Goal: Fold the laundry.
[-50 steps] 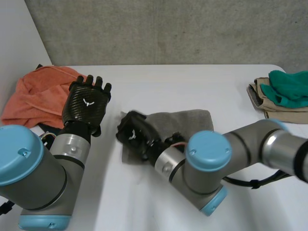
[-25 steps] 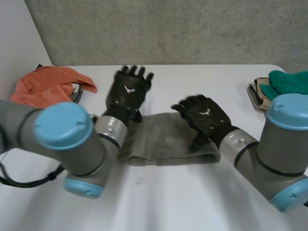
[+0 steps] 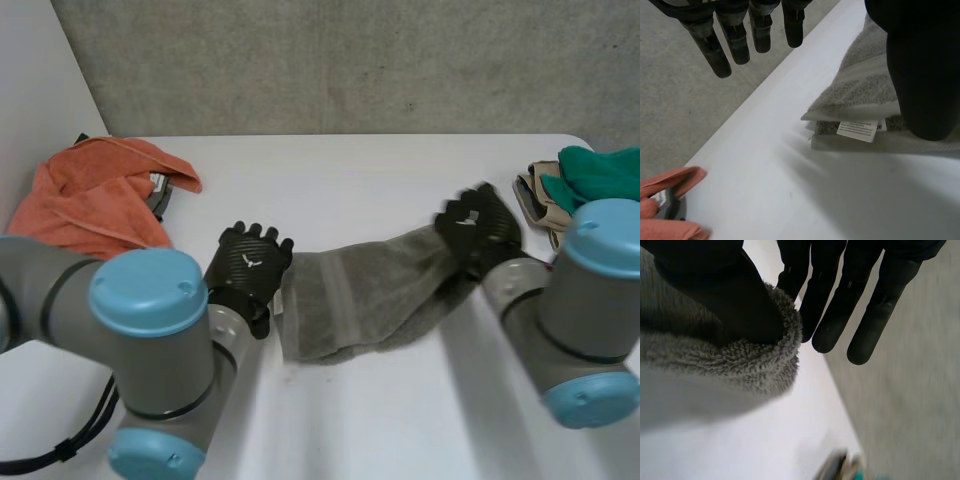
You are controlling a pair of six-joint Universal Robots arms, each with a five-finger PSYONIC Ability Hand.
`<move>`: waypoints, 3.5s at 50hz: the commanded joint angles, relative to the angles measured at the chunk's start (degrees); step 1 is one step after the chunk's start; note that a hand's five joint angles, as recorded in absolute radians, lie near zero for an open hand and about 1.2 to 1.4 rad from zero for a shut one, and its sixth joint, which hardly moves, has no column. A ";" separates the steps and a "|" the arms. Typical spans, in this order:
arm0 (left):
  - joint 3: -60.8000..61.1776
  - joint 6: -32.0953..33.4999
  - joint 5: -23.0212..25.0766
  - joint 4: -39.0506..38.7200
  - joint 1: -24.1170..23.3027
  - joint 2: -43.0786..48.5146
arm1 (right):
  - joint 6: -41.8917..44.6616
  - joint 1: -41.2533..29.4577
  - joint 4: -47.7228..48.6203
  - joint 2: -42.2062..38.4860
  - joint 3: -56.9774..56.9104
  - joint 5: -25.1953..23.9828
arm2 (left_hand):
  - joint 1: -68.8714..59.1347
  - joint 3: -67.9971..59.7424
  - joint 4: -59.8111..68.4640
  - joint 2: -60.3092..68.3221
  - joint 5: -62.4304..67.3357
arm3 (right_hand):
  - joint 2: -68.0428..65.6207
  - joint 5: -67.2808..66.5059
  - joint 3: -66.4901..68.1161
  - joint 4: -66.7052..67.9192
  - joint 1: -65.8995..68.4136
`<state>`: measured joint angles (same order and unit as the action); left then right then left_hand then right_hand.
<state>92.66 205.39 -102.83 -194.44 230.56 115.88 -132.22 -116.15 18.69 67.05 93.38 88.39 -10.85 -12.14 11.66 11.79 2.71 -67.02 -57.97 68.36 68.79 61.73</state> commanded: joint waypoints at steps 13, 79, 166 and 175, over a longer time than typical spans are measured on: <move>5.43 -0.25 -1.23 -0.50 7.71 -10.06 | -1.96 -18.41 5.39 -11.61 -5.50 -16.67 | -0.37 0.92 -0.44 -0.56 -1.49 | 57.02 57.97 -58.36 -58.79 -51.73; -14.98 -3.41 -0.01 11.80 -5.03 -5.04 | -23.96 -5.12 -3.59 2.38 4.67 -12.01 | -2.89 -1.60 2.09 1.96 1.03 | 57.02 57.97 -58.36 -58.79 -51.73; -10.22 -13.35 21.35 2.57 -2.92 -9.79 | -41.28 43.10 24.29 -40.77 -45.75 -31.60 | -2.05 -0.76 1.24 1.12 0.19 | -12.98 -12.03 11.64 11.21 18.27; -9.96 -13.52 21.27 3.01 -3.10 -9.18 | -40.49 49.26 24.82 -42.88 -41.18 -40.39 | -2.05 -0.76 1.25 1.12 0.19 | -12.98 -12.03 11.64 11.21 18.27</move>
<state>82.62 191.92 -81.55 -191.64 227.61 106.53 -173.25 -69.13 42.98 23.94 49.58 52.58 -12.83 -12.16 11.78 12.14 2.73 -65.66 -54.91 66.72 68.90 59.01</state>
